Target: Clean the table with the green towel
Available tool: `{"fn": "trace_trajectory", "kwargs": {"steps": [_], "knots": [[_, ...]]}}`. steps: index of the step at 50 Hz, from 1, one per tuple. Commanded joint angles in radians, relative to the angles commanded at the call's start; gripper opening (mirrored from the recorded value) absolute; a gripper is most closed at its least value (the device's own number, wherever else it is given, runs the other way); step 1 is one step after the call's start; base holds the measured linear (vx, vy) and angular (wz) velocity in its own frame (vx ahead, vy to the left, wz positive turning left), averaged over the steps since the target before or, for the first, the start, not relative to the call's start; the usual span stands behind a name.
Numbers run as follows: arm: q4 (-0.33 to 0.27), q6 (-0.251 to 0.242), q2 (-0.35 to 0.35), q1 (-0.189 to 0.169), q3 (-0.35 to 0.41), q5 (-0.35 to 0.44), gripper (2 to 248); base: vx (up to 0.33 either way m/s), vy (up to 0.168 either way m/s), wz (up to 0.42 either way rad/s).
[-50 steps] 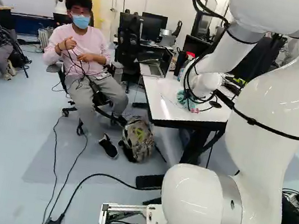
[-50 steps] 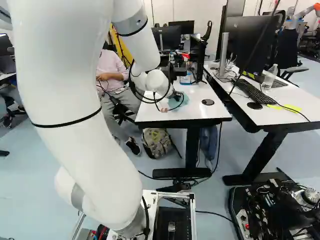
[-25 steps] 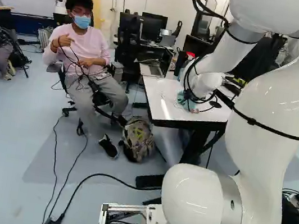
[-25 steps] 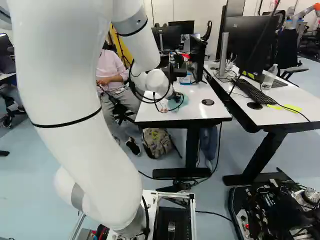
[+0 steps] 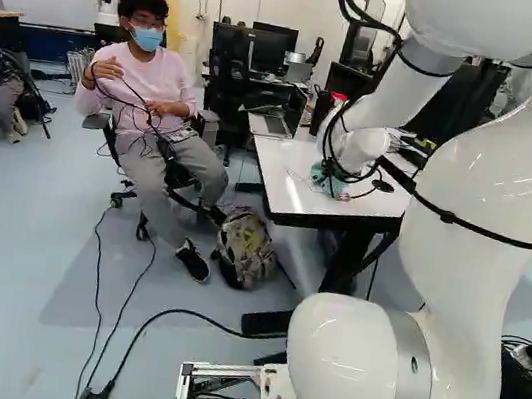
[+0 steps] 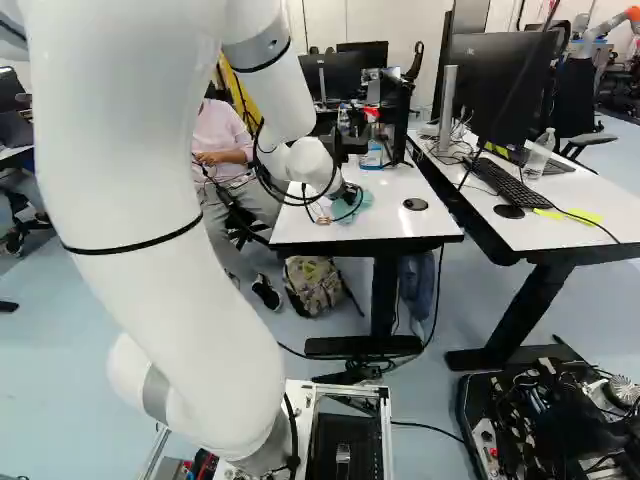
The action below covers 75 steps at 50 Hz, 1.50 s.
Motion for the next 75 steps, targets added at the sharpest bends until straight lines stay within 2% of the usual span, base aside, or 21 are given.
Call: {"fn": "trace_trajectory", "kwargs": {"steps": [52,75], "knots": [[0.000,0.000,-0.098,0.174,-0.115,0.000,42,0.000,0.000,0.000],[0.000,0.000,-0.097,0.245,-0.113,0.000,42,0.000,0.000,0.000]]}}
